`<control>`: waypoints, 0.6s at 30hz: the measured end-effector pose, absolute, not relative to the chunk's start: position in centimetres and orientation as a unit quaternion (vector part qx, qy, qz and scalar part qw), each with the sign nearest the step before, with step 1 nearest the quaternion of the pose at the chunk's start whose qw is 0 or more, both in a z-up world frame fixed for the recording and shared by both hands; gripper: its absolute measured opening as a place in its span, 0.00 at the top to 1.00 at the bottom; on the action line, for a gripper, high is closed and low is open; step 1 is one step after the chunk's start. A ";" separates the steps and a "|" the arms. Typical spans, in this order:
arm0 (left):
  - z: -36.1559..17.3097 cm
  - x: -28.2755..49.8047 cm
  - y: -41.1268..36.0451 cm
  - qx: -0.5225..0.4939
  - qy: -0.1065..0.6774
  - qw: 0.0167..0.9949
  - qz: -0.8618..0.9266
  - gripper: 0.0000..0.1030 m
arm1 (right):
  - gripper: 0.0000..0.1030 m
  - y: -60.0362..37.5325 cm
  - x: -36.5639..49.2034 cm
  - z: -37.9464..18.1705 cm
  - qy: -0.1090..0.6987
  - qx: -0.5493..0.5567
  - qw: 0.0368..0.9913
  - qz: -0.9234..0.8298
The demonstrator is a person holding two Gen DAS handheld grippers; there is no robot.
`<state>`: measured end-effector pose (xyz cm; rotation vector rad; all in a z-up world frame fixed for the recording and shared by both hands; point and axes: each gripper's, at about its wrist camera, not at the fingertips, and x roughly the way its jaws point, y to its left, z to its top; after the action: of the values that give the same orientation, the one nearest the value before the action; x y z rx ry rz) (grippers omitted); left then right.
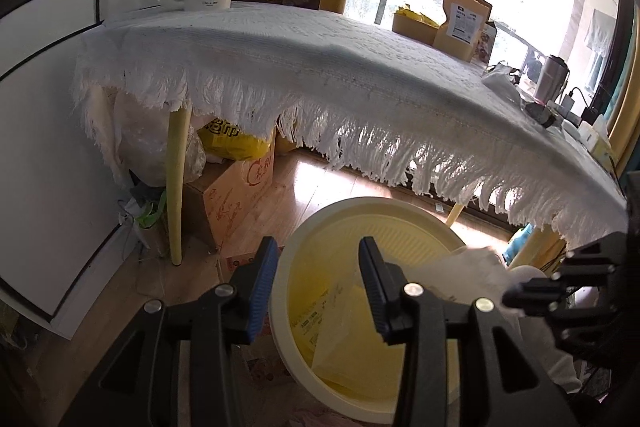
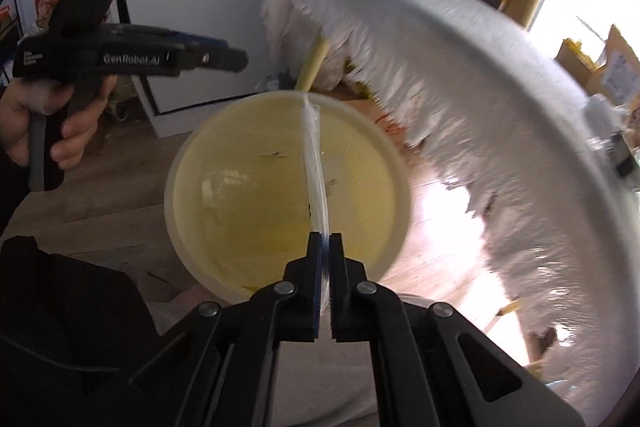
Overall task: Collect trash
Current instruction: 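Open both tools to drop the bags into the wastebasket, then move both open tools back over the table toward the wrapped snack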
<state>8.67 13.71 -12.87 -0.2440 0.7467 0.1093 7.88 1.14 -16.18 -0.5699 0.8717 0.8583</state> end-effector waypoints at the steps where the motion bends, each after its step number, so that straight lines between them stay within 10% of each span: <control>1: -12.8 8.6 13.7 -0.118 0.363 0.923 0.053 0.59 | 0.97 1.4 7.9 -16.4 0.405 -0.265 0.778 0.400; 8: -12.3 8.4 13.9 -0.111 0.359 0.925 0.058 0.58 | 0.70 2.9 9.4 -18.2 0.438 -0.223 0.762 0.423; 18: -11.2 8.7 13.3 -0.104 0.350 0.929 0.056 0.55 | 0.70 0.1 9.6 -15.1 0.403 -0.198 0.798 0.402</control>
<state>8.70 13.31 -11.19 -0.2126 0.7171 0.1154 9.57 0.08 -15.07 -0.4245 0.8653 0.8621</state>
